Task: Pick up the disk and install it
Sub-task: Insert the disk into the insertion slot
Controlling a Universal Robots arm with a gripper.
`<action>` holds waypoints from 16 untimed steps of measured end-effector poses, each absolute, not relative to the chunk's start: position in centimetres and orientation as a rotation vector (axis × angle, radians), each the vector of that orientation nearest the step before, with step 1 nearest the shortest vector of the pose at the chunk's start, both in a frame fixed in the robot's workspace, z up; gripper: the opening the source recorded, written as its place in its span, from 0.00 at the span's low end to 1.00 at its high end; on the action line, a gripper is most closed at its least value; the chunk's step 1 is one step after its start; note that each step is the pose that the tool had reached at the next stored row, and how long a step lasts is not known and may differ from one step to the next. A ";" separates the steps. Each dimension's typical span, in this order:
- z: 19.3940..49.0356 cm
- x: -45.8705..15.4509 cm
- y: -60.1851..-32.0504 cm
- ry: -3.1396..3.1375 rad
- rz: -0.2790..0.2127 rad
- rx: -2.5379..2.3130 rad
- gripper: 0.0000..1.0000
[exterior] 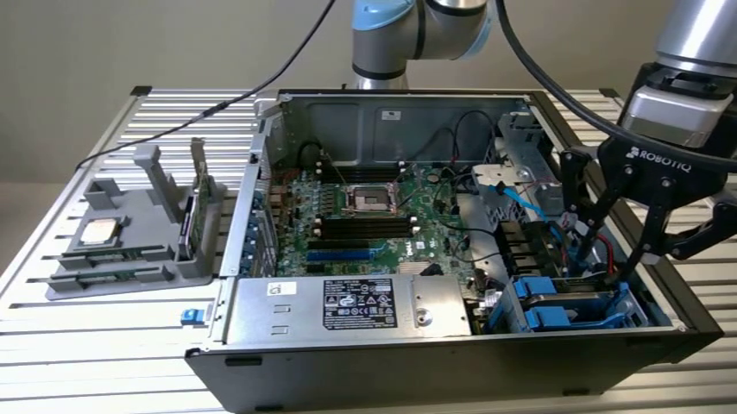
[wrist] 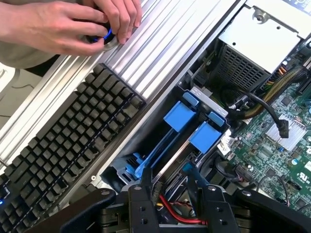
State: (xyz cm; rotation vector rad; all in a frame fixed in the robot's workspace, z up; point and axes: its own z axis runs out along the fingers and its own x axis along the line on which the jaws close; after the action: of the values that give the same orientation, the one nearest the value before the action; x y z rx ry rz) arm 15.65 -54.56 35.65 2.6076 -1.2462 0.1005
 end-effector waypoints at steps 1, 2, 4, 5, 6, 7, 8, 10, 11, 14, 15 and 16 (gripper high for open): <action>35.7 15.7 -54.6 -1.249 0.100 2.607 0.43; 35.6 15.8 -54.7 -1.252 0.099 2.607 0.43; 35.6 16.0 -54.8 -1.255 0.098 2.606 0.43; 35.6 16.1 -54.8 -1.256 0.097 2.607 0.43; 35.6 16.2 -54.9 -1.257 0.097 2.607 0.43; 35.6 16.3 -55.0 -1.259 0.096 2.607 0.43; 35.6 16.3 -55.0 -1.261 0.095 2.607 0.43; 35.6 16.4 -55.1 -1.269 0.091 2.608 0.43; 35.6 16.4 -55.1 -1.276 0.088 2.607 0.43; 35.4 16.4 -55.2 -1.300 0.078 2.608 0.43; 35.4 16.5 -55.2 -1.309 0.075 2.608 0.43; 35.3 16.5 -55.2 -1.317 0.071 2.608 0.43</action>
State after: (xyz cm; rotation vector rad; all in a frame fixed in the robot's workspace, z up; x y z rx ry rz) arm 16.47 -55.20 35.35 2.6081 -1.3170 0.0709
